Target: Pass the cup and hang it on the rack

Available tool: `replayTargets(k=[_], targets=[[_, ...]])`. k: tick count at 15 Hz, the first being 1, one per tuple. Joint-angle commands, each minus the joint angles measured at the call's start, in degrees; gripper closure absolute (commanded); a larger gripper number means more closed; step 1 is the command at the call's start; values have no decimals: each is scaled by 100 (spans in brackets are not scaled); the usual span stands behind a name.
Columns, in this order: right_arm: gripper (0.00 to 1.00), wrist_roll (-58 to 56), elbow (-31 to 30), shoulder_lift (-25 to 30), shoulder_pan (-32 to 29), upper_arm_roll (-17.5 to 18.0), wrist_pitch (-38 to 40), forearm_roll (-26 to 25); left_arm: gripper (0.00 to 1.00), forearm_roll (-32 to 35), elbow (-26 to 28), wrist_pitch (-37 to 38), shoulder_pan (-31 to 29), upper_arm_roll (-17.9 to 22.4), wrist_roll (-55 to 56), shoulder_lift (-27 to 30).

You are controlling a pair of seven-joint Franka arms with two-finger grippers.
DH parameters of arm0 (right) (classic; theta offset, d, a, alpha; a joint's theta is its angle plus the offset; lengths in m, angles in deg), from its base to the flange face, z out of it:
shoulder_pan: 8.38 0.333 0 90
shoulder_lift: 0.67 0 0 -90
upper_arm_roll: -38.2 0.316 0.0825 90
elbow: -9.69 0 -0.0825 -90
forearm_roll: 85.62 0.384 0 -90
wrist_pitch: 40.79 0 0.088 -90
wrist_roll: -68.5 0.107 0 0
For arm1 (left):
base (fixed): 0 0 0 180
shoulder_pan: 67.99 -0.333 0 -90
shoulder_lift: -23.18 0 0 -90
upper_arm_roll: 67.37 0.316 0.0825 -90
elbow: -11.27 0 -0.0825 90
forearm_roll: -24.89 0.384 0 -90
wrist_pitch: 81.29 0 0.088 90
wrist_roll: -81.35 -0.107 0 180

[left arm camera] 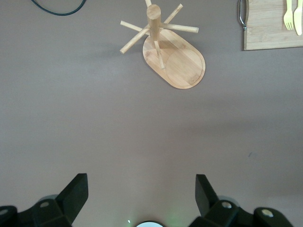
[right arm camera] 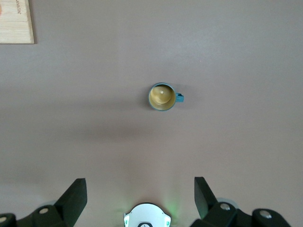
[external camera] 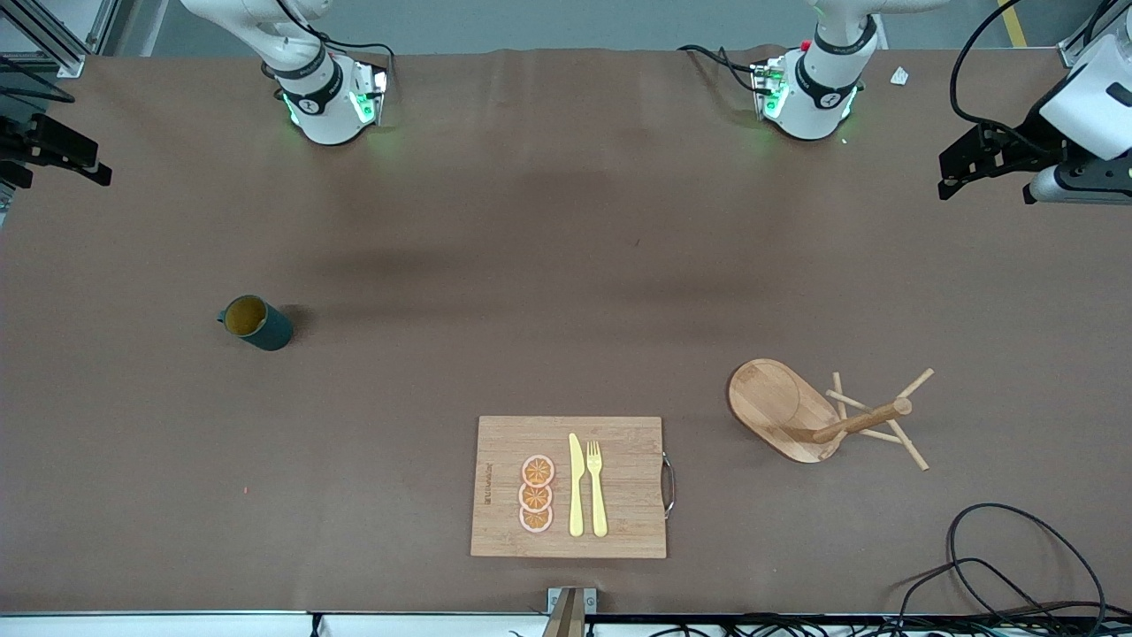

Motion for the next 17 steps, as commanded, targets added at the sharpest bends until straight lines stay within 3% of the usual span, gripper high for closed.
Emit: replayTargets(k=[1, 17], targets=[[0, -65, -149, 148, -73, 41, -34, 36, 0, 23, -86, 116, -44, -29, -76, 40], [0, -118, -123, 139, -64, 58, 10, 10, 0, 49, -253, 72, -36, -20, 38, -170]])
